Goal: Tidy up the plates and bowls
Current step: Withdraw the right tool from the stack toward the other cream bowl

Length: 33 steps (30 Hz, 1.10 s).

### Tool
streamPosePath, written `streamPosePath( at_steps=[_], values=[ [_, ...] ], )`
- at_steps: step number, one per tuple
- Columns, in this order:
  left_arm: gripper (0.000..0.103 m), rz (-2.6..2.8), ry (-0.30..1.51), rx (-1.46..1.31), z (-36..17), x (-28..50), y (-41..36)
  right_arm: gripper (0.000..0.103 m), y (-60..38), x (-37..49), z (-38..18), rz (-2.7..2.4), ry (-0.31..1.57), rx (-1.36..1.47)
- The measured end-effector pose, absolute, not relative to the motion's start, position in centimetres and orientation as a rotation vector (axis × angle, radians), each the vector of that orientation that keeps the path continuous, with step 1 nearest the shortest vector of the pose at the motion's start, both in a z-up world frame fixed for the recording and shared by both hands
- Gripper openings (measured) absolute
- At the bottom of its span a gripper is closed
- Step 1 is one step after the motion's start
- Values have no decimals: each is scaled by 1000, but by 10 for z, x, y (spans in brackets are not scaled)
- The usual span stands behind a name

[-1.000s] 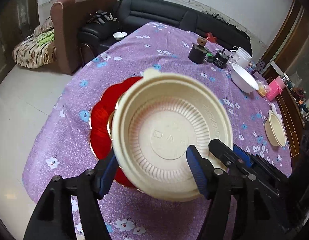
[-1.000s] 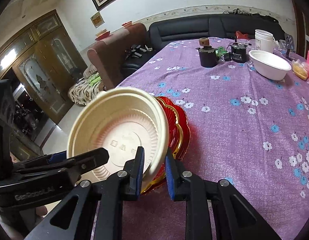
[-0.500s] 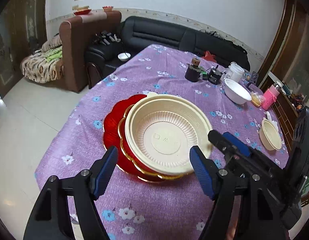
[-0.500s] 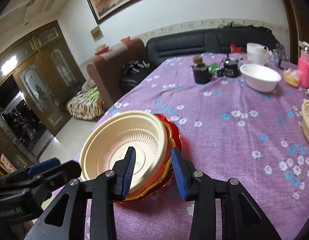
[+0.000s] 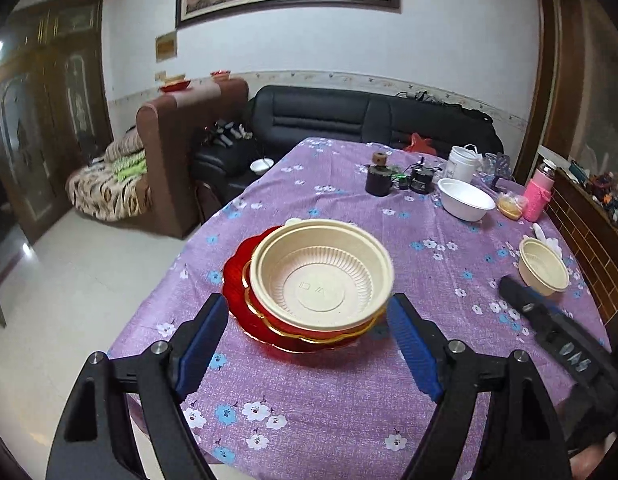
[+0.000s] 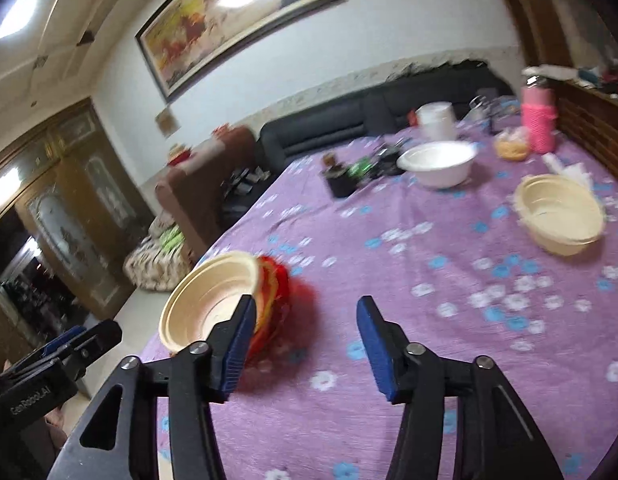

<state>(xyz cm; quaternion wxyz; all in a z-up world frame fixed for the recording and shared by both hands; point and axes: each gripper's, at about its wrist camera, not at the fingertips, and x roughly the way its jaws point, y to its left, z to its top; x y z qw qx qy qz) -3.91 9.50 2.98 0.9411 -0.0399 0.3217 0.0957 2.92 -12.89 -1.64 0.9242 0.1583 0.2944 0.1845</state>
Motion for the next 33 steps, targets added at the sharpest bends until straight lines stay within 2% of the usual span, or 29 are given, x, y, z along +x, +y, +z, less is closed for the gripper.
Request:
streamPosePath(
  at_steps=[13, 21, 27, 33],
  values=[
    [81, 165, 606, -29, 43, -65, 69, 72, -198, -30, 22, 161, 413, 323],
    [81, 121, 525, -48, 64, -90, 66, 72, -230, -53, 36, 325, 438, 566],
    [81, -3, 453, -87, 117, -105, 78, 72, -238, -92, 105, 292, 308, 390],
    [81, -20, 312, -123, 212, -115, 112, 72, -269, -110, 212, 201, 206, 225]
  ],
)
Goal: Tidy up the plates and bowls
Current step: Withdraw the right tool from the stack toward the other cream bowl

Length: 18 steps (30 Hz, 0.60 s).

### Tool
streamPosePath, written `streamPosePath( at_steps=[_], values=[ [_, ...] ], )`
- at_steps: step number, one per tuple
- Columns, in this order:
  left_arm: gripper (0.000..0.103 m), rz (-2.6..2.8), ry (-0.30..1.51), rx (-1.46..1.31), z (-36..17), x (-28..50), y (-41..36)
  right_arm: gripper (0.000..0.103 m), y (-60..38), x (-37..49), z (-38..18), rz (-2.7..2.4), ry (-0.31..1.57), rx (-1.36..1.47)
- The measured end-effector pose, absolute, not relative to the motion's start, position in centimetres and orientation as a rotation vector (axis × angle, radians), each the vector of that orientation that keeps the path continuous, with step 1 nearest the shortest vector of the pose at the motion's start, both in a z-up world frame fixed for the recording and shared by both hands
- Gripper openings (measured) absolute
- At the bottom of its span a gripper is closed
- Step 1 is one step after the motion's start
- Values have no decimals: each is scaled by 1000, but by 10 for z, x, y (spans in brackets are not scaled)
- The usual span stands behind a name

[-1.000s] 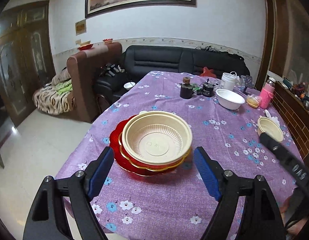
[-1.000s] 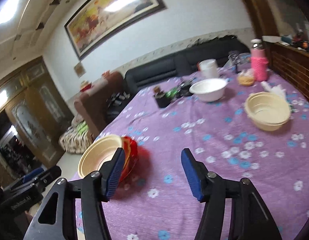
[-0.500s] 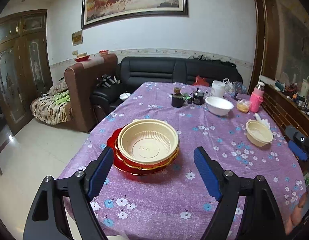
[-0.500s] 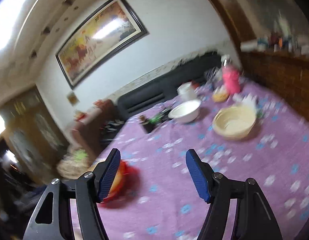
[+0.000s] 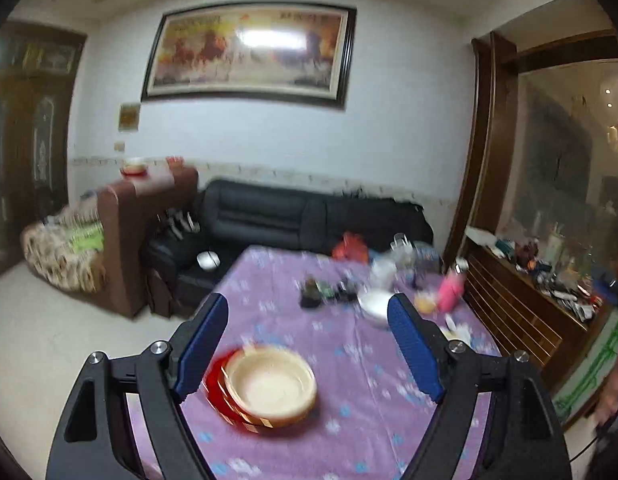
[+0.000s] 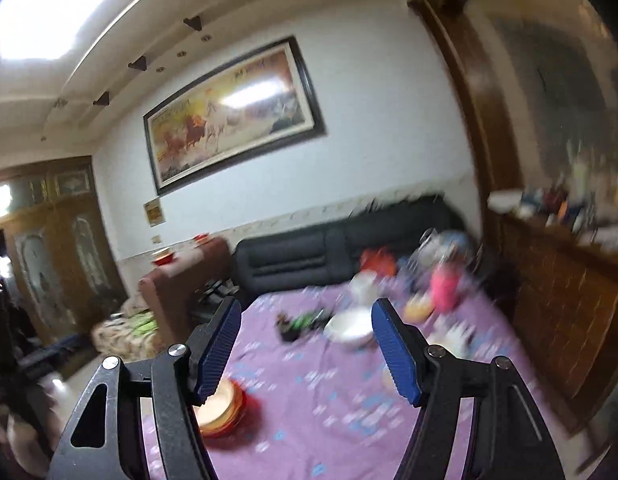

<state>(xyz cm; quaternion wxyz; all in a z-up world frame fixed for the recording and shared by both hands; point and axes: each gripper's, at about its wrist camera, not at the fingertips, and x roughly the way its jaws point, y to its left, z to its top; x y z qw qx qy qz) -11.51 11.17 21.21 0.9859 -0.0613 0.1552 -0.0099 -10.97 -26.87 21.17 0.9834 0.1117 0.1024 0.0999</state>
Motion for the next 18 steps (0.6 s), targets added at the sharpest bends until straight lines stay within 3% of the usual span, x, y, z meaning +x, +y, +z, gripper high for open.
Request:
streamPosePath(
  at_steps=[3, 7, 10, 13, 18],
  values=[
    [82, 24, 249, -53, 264, -118, 110, 72, -286, -112, 276, 101, 131, 162],
    [96, 130, 163, 107, 317, -119, 88, 72, -300, -102, 360, -45, 101, 53],
    [98, 205, 118, 166, 343, -117, 72, 73, -317, -90, 389, -95, 116, 75],
    [99, 168, 148, 165, 339, -109, 56, 74, -329, -82, 381, -87, 125, 100],
    [99, 83, 257, 120, 299, -88, 35, 76, -330, -54, 308, -24, 226, 52]
  ],
)
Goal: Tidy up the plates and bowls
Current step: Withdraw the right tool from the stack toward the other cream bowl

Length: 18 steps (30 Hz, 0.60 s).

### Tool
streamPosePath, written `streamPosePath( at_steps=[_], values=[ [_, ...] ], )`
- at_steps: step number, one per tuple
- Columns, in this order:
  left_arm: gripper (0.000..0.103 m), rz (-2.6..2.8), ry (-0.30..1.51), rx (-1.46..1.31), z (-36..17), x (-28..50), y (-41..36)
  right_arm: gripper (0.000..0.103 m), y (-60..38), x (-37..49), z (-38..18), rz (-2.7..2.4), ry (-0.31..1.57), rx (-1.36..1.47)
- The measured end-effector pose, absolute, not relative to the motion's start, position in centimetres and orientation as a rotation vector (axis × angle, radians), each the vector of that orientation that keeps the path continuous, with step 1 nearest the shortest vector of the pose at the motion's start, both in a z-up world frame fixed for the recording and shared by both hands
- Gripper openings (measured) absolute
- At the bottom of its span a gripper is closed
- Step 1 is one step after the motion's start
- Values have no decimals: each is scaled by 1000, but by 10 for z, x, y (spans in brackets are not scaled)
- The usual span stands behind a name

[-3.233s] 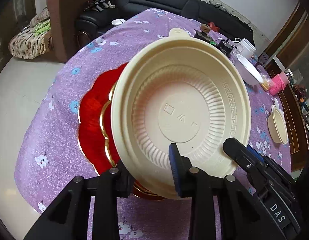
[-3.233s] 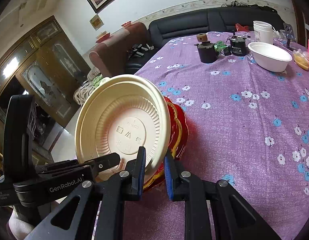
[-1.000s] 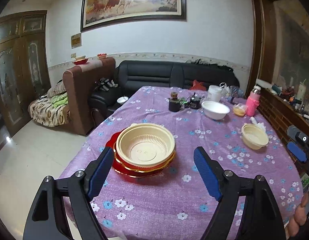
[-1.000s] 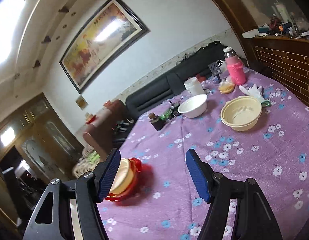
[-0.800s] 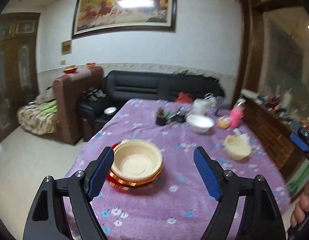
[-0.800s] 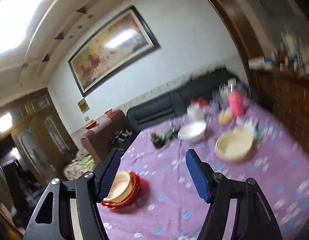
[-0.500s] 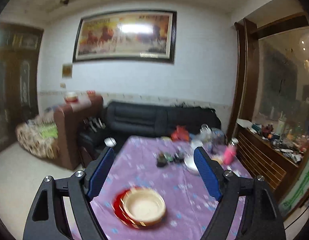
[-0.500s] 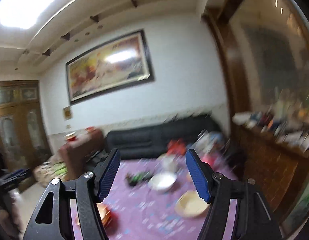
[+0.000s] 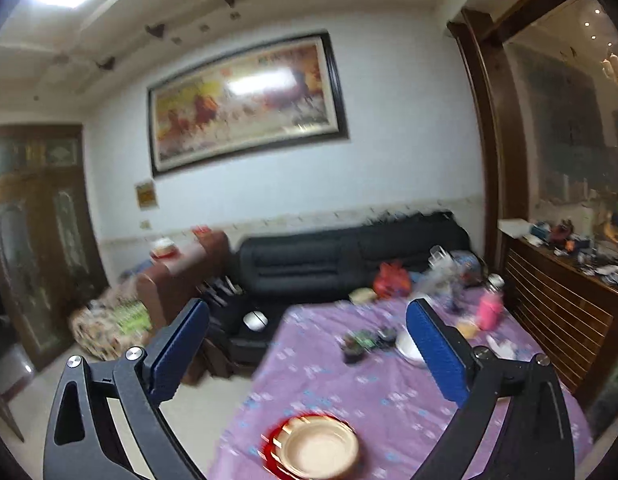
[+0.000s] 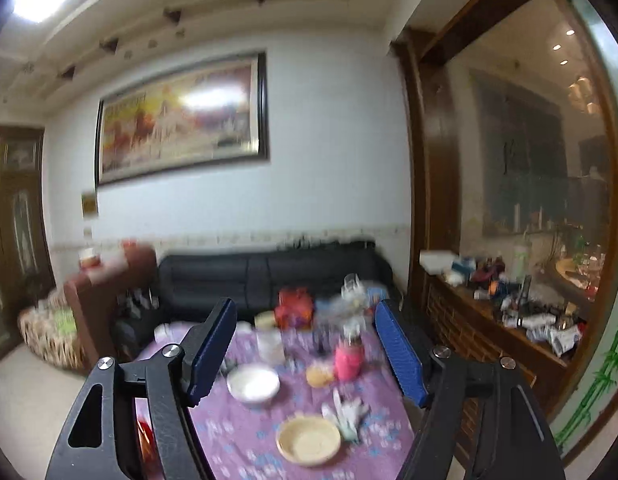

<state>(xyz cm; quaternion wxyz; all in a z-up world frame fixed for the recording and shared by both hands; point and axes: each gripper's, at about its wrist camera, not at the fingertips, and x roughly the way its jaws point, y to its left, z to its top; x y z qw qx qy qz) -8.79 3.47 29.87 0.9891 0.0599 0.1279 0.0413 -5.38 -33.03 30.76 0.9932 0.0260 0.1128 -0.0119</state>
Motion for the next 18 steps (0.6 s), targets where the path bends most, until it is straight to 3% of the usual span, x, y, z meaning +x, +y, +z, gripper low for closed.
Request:
streamPosePath(
  at_steps=[11, 18],
  values=[
    [99, -10, 498, 38, 207, -32, -12, 76, -375, -11, 163, 177, 468, 165],
    [99, 10, 547, 41, 191, -9, -34, 76, -394, -1, 130, 188, 486, 156]
  ],
)
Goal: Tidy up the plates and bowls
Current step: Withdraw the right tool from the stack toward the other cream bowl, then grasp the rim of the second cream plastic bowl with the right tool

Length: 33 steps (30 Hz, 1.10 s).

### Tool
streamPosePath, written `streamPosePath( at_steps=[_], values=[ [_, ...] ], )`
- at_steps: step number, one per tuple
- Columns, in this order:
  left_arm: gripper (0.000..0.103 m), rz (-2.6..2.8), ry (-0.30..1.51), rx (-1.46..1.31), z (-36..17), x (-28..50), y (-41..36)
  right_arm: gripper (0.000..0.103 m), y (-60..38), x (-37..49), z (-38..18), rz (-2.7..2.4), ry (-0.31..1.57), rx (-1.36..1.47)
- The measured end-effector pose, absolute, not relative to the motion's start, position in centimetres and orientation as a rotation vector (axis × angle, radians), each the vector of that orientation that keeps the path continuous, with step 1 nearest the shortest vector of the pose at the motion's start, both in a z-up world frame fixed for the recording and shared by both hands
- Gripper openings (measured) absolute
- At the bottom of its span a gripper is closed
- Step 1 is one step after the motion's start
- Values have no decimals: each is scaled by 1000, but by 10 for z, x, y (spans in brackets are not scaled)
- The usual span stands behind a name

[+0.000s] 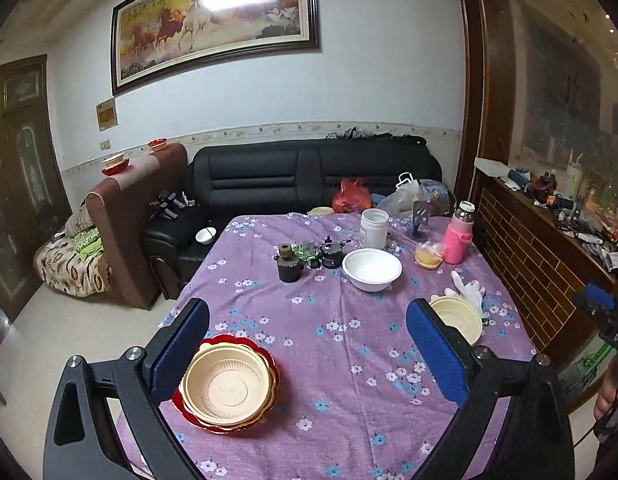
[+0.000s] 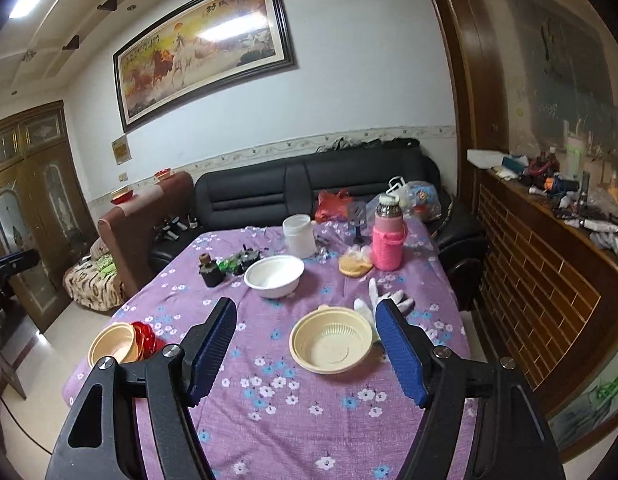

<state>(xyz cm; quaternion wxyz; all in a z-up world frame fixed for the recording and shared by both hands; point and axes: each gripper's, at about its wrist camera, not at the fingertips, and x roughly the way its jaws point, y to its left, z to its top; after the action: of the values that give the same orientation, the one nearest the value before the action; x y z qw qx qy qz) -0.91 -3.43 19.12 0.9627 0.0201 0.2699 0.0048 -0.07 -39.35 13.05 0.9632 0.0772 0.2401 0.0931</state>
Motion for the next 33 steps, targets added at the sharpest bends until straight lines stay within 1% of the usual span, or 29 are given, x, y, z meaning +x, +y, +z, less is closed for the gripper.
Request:
streamPosePath(
  at_steps=[8, 13, 15, 20, 22, 26, 33],
  values=[
    [99, 10, 582, 14, 181, 7, -30, 76, -396, 14, 107, 225, 544, 184],
    [99, -7, 606, 17, 161, 23, -29, 76, -392, 17, 102, 226, 550, 190],
    [99, -14, 636, 45, 143, 38, -35, 76, -388, 22, 95, 220, 565, 194],
    [99, -92, 757, 108, 70, 84, -71, 76, -378, 50, 56, 194, 657, 234],
    [99, -172, 837, 86, 35, 102, -89, 76, -379, 65, 33, 157, 705, 249],
    [99, -261, 945, 31, -11, 130, -113, 76, -395, 100, -9, 56, 797, 325],
    [98, -302, 1012, -27, -46, 169, -130, 76, -413, 147, -57, -63, 845, 394]
  ],
)
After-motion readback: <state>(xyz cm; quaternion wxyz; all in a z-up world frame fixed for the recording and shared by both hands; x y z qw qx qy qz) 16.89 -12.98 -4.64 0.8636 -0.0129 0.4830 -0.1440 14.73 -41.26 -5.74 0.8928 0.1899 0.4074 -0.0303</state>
